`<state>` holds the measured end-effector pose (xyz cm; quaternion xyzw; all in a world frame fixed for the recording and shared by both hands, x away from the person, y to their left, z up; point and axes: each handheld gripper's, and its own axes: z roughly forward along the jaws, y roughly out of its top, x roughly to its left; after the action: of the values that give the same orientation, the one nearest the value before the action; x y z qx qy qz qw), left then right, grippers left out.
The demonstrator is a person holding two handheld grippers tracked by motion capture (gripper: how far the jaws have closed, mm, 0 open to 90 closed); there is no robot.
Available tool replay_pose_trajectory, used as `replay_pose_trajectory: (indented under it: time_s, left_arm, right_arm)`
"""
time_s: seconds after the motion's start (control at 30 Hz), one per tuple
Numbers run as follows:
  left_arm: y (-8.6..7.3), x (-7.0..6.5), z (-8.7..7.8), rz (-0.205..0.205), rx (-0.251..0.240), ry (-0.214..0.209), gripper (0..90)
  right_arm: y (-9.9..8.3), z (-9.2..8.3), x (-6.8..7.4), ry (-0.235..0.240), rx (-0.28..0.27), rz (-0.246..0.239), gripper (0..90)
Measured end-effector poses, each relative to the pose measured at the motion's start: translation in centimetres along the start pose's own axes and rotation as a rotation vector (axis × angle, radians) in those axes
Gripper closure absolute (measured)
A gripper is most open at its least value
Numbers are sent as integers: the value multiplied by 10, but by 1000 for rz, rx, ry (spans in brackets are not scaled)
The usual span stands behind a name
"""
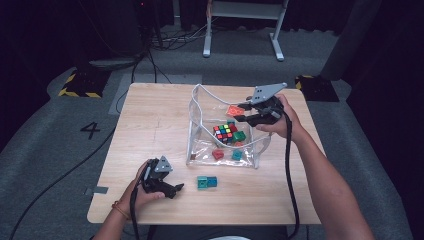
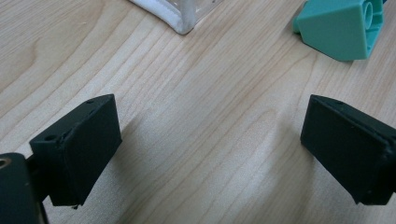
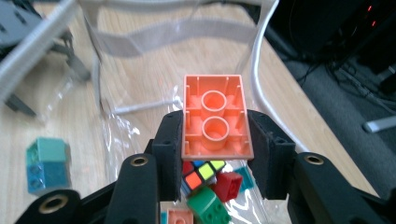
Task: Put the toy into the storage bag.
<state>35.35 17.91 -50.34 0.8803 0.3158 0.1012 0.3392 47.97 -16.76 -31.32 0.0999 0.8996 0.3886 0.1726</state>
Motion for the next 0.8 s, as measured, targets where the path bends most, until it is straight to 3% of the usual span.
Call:
replay_pose_trajectory:
  time_s: [0.07,0.33,0.5,0.67,0.8]
  left_arm:
    - [0,0,0,1,0,1,51]
    - [0,0,0,-3,-2,-1,51]
    - [0,0,0,-2,-2,0,51]
    - [0,0,0,-2,-3,1,51]
    - [0,0,0,-2,-2,0,51]
  right_arm:
    - [0,5,-1,10,40,-15,591]
    - [-3,26,-7,31,308,-50,591]
    - [-8,33,-12,36,403,-38,590]
    - [-18,29,-20,19,459,22,590]
    - [-26,23,-26,1,451,56,588]
